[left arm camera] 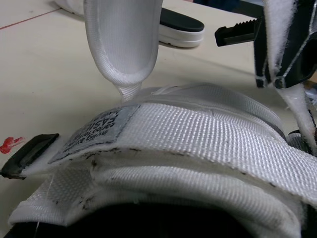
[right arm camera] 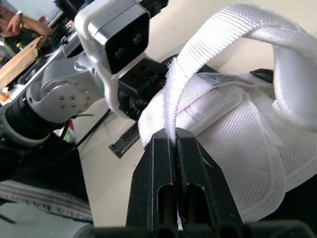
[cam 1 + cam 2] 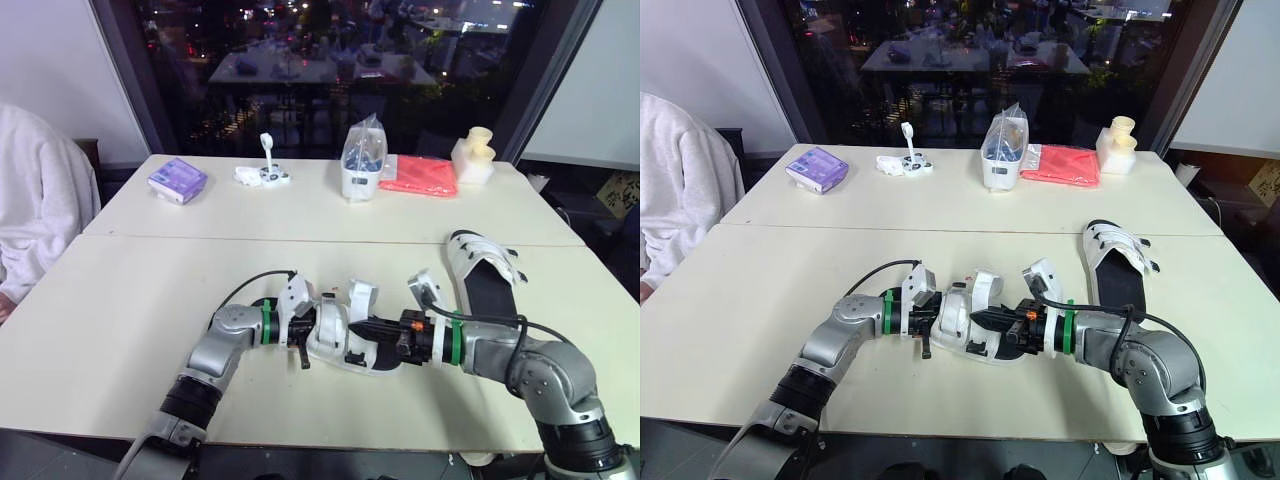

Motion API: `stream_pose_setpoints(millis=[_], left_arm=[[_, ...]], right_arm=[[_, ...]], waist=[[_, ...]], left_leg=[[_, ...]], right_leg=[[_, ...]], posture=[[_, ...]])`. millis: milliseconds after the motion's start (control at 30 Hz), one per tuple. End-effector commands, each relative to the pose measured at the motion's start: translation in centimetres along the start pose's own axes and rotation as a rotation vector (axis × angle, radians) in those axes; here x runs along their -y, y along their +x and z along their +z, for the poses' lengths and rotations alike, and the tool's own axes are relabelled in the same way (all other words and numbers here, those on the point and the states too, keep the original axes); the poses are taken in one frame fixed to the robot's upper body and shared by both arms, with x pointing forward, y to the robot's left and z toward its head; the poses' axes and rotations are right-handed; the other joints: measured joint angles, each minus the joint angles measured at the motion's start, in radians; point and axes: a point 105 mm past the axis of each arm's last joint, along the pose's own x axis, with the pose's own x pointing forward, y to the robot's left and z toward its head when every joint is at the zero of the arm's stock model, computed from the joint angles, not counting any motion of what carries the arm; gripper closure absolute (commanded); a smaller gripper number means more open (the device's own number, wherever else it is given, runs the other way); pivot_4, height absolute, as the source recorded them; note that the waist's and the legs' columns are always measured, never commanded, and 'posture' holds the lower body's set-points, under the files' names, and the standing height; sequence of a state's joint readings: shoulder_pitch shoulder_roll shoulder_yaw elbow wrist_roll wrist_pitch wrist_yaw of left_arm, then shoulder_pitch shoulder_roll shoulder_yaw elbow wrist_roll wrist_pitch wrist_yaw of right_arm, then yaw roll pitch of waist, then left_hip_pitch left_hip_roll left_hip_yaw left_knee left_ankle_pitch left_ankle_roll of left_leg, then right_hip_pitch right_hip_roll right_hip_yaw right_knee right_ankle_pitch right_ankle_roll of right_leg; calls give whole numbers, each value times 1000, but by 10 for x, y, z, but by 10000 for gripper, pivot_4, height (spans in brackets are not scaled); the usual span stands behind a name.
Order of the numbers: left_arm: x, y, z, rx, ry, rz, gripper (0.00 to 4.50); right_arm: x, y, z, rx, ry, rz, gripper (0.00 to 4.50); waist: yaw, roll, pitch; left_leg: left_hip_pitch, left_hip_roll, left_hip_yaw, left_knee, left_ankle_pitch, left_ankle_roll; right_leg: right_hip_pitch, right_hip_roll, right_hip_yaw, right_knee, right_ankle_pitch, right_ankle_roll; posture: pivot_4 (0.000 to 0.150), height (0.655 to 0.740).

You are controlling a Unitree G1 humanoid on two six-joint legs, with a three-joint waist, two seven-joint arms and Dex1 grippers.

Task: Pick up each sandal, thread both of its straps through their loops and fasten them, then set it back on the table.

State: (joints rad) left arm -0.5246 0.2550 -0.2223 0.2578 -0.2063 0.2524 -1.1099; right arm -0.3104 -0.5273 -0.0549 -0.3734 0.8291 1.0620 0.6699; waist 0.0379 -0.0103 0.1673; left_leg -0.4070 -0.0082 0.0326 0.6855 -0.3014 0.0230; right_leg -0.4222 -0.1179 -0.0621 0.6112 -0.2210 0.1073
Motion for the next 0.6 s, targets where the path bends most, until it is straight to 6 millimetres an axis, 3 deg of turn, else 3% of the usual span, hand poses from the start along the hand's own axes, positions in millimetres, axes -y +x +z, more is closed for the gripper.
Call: stream_pose_setpoints(millis=[33, 233, 600], left_arm=[[8, 7, -11, -28, -29, -30, 45000], [7, 7, -10, -27, -29, -29, 45000], [7, 8, -9, -25, -28, -31, 45000]], right_arm=[[-7, 2, 2, 24, -14, 18, 44680], [-9, -2, 9, 55, -8, 21, 44680], [-20, -4, 1, 6, -22, 56, 44680]], waist=[[0, 0, 0], [0, 0, 0], [0, 0, 0]], left_leg=[[0, 0, 0, 0, 0, 0], [0, 0, 0, 0, 0, 0], [0, 0, 0, 0, 0, 0]], right_leg=[[0, 0, 0, 0, 0, 0], [0, 0, 0, 0, 0, 0], [0, 0, 0, 0, 0, 0]], posture=[[1500, 7400], [1500, 7400], [1500, 7400]])
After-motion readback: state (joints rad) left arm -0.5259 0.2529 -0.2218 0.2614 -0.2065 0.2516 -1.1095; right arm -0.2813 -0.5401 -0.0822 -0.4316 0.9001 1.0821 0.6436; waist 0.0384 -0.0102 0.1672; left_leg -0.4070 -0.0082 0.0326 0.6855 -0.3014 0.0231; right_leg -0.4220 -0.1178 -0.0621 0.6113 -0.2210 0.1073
